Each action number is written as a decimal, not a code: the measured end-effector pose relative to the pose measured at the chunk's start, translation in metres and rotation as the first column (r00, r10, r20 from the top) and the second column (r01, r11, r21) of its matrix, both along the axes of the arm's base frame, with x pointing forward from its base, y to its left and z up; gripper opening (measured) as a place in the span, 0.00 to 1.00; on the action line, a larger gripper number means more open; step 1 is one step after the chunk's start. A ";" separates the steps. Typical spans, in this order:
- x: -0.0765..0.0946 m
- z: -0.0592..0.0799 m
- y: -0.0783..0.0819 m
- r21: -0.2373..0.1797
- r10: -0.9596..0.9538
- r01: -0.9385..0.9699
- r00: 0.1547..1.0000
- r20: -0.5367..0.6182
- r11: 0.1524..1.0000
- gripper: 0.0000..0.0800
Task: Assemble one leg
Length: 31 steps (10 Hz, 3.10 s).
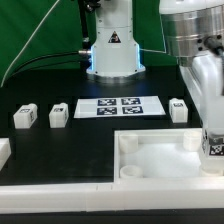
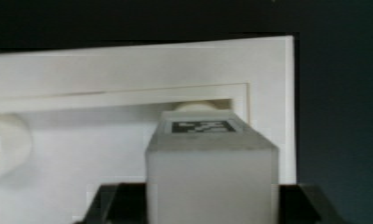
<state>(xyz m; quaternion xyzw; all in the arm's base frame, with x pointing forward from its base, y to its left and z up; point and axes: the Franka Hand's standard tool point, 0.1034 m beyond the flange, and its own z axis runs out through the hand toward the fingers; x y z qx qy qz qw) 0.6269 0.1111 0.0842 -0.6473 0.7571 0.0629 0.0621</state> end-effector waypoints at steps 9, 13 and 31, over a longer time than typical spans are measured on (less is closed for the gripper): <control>-0.003 -0.004 0.001 -0.023 0.472 -0.471 0.879 0.068 0.882 0.81; -0.004 -0.004 0.003 -0.077 0.813 -0.811 0.570 0.122 0.580 0.81; -0.004 -0.005 0.002 -0.075 0.744 -0.741 0.660 0.102 0.668 0.37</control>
Offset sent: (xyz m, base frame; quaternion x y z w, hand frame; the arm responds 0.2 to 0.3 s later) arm 0.0000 0.0000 0.0000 0.0000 0.0000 -0.0899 0.9960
